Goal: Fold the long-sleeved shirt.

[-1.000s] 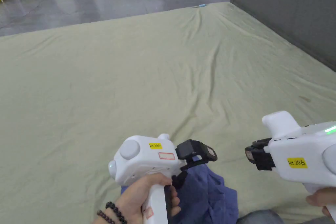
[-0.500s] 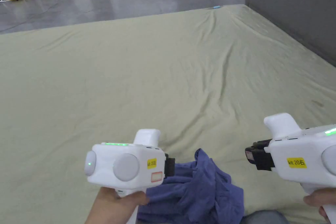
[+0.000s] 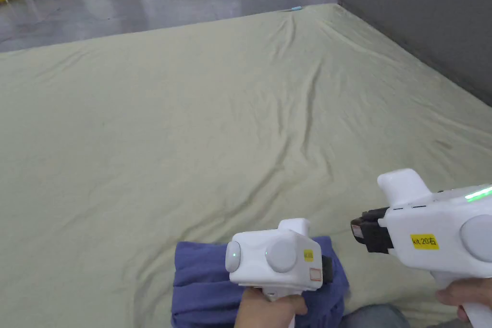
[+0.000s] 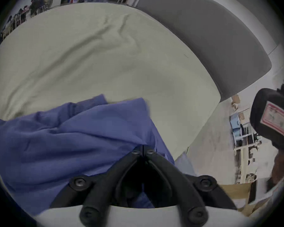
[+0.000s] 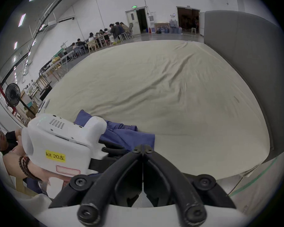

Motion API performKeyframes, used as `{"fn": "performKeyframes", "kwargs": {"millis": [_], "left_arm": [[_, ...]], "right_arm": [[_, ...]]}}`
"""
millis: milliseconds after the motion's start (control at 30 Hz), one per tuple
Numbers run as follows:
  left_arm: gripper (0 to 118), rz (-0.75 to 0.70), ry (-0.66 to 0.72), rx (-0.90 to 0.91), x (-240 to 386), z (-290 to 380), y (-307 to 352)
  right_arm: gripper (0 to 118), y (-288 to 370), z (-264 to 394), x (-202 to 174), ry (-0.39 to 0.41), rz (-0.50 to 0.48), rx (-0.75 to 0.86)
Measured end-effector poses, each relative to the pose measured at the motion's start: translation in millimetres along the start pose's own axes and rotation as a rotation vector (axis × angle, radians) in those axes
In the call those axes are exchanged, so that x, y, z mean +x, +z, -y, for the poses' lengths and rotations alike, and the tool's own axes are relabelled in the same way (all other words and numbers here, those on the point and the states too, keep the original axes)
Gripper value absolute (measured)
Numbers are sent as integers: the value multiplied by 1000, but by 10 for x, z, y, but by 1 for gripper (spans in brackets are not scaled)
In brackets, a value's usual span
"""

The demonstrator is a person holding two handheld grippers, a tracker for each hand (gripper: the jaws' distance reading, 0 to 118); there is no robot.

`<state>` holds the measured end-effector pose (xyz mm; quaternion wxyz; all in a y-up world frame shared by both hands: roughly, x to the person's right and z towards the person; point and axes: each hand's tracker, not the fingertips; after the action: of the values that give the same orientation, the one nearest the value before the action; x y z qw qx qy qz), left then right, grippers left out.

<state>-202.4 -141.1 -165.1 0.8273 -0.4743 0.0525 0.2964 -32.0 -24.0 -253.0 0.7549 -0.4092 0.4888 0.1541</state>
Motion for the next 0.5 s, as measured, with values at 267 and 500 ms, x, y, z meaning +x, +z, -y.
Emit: {"fn": "performKeyframes", "kwargs": {"millis": [267,500], "left_arm": [[0,36,9,170,-393,-171,1028],[0,25,92,274,-1121,38,1776]], "right_arm": [[0,20,-307,-119,-43,-116,45],[0,-563,-378,-422,-217,-285,-21]]}}
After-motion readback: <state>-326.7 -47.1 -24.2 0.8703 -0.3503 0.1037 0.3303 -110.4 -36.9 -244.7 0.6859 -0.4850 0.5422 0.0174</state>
